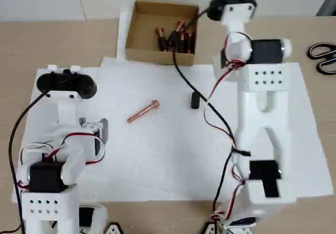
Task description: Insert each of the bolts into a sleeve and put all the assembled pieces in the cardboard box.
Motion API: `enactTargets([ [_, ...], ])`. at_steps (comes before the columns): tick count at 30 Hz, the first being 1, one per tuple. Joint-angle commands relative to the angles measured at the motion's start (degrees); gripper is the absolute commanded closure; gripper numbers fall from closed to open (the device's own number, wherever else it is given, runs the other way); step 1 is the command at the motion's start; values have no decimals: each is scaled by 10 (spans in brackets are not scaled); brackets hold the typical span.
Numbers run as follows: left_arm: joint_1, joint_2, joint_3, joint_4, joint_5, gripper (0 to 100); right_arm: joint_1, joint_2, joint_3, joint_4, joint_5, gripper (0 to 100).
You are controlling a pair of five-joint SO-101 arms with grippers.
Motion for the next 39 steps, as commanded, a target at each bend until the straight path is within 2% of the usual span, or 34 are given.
enactTargets([
  [1,-2,-1,-8,3,-4,845,3,-113,81,2,6,840],
  [4,-2,-1,-7,3,-4,845,-2,-147,164,-35,2,838],
  [9,-2,-1,-7,3,-4,845,-15,-111,247,-105,1,838],
  [15,-2,-1,-7,3,-4,845,-32,-5,250,-196,-81,838],
  [21,-2,-1,-7,3,-4,845,-66,78,249,-260,-127,839],
  [27,-2,-1,-7,3,-4,845,-98,119,249,-311,-128,840],
  [39,-2,-1,-7,3,-4,845,-95,177,249,-342,-128,840],
])
